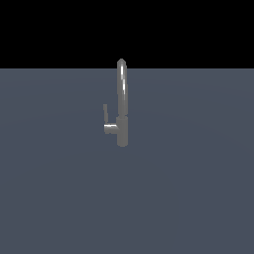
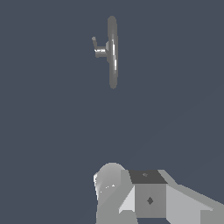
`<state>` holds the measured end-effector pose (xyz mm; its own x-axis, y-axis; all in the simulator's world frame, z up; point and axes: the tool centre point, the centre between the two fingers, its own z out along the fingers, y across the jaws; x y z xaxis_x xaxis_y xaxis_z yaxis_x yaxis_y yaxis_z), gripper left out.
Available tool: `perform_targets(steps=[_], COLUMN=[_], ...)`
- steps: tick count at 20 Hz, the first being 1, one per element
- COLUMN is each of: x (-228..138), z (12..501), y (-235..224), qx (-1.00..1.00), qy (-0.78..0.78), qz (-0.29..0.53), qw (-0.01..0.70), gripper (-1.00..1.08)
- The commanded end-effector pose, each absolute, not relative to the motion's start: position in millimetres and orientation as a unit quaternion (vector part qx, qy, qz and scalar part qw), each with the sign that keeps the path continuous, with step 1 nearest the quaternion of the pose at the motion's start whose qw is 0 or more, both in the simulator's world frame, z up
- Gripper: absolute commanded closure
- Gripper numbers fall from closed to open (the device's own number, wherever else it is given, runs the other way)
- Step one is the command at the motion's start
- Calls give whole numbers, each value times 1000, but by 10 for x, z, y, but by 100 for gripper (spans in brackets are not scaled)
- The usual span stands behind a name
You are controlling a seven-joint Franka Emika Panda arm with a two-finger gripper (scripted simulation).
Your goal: Turn on the faucet by rotating a designated handle.
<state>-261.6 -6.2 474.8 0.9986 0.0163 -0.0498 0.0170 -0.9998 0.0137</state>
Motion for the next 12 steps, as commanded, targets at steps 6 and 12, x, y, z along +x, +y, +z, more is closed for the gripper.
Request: perform_targets(steps=[6,12], x=[-2615,-2607], z=[4750,4888], y=[-65,-8], qx=[1000,1000], qy=[6,-18], qz=[-24,-1], qw=[5,9], gripper=[108,108])
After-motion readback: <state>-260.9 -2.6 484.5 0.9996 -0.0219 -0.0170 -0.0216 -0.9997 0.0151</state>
